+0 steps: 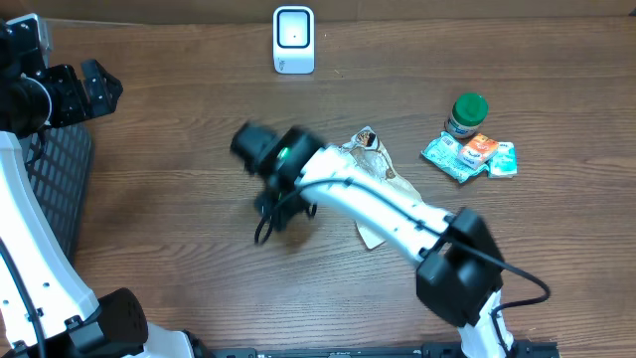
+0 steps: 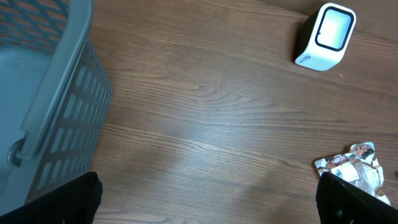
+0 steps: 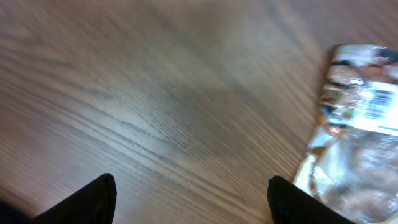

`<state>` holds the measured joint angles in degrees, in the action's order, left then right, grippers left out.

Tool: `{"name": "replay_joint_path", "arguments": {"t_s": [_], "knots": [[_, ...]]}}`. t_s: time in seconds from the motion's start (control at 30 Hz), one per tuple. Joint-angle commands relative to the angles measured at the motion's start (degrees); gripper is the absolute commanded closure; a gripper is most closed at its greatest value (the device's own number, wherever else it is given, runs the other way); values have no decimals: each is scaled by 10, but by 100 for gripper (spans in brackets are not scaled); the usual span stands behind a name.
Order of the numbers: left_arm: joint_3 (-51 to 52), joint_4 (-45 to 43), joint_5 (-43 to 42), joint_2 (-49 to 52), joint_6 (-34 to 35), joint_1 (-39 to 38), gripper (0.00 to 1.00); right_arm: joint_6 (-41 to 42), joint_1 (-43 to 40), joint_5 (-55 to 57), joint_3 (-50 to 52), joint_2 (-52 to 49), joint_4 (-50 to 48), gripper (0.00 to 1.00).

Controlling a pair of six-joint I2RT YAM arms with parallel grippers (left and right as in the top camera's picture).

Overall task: Scan the item barcode
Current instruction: 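Lift the cream pouch and drag it rightward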

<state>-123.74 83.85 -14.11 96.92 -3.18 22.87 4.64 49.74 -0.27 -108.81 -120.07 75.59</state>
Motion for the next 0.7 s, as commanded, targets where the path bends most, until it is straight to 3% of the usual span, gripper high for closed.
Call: {"name": "replay_joint_path", "arguments": {"t_s": [0.0, 0.17, 0.4, 0.67], "knots": [[-2, -1, 2, 2, -7, -4, 0, -31, -85, -57, -53, 6, 33, 25], [-2, -1, 2, 2, -7, -4, 0, -93, -195, -72, -44, 6, 38, 25], [-2, 0, 1, 2, -7, -4, 0, -266, -356, -269, -12, 5, 16, 24], [-2, -1, 1, 2, -7, -4, 0, -292, -461, -280, 85, 4, -52, 25]]}}
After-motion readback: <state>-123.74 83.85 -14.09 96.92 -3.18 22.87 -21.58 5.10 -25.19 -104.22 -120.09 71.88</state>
